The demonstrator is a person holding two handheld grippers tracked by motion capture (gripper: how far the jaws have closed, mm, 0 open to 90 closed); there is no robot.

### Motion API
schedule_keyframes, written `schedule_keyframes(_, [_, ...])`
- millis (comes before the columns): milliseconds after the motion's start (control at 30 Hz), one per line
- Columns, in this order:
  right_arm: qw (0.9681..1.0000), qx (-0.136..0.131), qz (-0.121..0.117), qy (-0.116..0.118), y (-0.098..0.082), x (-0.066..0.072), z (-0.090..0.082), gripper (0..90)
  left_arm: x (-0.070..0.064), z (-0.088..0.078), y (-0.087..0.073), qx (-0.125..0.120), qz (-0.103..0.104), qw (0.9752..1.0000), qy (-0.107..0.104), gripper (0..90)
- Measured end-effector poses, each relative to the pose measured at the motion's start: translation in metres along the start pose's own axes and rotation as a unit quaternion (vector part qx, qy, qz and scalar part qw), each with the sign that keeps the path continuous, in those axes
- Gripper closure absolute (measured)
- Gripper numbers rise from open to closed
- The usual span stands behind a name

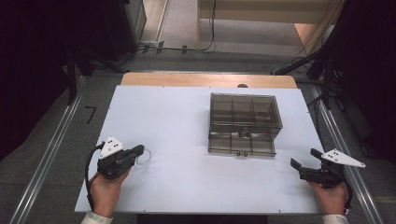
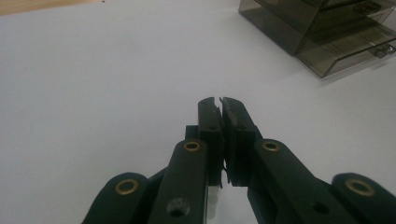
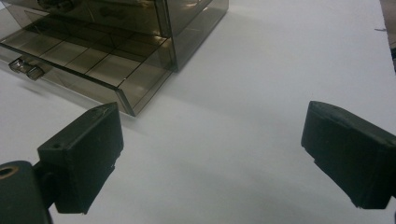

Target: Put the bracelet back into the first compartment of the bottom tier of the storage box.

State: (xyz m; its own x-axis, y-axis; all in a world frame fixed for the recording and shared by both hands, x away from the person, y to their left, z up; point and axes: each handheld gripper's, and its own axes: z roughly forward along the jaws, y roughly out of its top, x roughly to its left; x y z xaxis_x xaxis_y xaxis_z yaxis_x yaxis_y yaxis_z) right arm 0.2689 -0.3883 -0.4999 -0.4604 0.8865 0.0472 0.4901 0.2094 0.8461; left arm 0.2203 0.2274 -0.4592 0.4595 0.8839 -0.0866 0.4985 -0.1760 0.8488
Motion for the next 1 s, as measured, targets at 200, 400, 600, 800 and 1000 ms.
schedule_keyframes(200, [1.0000,0.000,0.000,0.000,0.000,0.000,0.000,4.2,-0.005,0.002,0.002,0.003,0.008,0.9999,-0.006,88.2])
schedule_keyframes(400, [1.0000,0.000,0.000,-0.001,0.000,-0.001,0.000,4.2,-0.010,0.004,0.004,0.006,0.013,0.9999,-0.010,88.1])
schedule_keyframes(600, [1.0000,0.000,-0.001,-0.001,0.000,0.000,0.000,4.2,-0.013,0.008,0.005,0.010,0.017,0.9997,-0.013,88.1])
schedule_keyframes(800, [1.0000,-0.001,-0.003,-0.002,0.000,0.000,-0.001,4.2,-0.016,0.011,0.008,0.009,0.020,0.9996,-0.016,88.1])
schedule_keyframes(1000, [1.0000,-0.001,-0.002,-0.002,0.000,0.000,-0.001,4.2,-0.019,0.014,0.011,0.008,0.021,0.9995,-0.022,88.1])
